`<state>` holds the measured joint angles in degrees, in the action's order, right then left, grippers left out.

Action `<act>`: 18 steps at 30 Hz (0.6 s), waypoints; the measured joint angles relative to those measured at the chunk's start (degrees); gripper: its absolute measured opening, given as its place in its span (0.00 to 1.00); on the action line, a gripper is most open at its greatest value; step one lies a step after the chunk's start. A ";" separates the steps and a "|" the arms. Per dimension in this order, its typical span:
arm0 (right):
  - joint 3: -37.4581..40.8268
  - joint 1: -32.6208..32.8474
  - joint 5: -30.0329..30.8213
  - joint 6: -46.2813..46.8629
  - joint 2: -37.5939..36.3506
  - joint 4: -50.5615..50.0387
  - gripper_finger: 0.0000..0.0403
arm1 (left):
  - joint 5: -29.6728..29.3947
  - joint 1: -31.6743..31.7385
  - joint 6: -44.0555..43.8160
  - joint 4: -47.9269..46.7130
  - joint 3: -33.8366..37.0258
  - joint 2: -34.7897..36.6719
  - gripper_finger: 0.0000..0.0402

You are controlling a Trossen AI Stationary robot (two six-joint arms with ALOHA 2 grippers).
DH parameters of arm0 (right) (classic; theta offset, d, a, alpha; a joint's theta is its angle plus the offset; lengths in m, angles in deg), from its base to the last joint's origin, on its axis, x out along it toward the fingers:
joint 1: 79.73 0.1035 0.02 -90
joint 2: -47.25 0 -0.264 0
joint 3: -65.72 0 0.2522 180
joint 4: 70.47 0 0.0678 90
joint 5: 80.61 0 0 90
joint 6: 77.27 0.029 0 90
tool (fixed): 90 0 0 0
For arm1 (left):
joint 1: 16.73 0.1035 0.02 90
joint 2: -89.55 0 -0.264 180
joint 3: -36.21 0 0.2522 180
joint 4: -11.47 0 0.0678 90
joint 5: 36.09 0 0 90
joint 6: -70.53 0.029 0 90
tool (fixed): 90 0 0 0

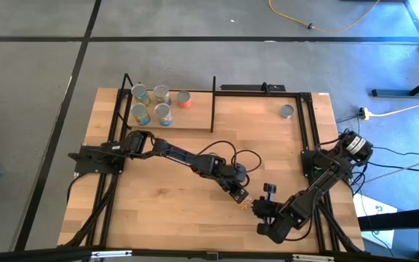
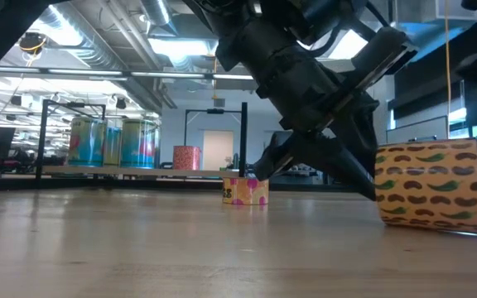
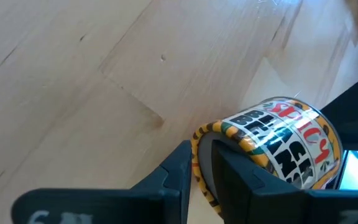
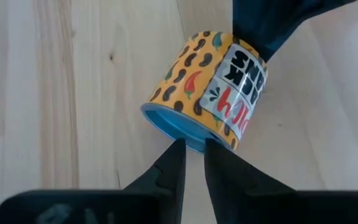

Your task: Pick and place cans onto a shelf

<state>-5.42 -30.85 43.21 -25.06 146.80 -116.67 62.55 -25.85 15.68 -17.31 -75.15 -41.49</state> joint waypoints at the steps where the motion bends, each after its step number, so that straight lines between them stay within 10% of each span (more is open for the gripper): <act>1: 0.00 0.04 0.00 0.00 0.00 0.00 0.15 | -0.02 0.00 0.00 0.02 0.01 0.00 0.14; 18: 0.00 -0.11 7.15 -4.23 0.00 1.03 0.15 | 0.02 -0.35 -0.28 0.01 0.01 0.00 0.14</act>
<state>-5.42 -30.96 50.35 -29.28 146.80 -115.65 62.56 -26.21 15.40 -17.30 -75.13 -41.49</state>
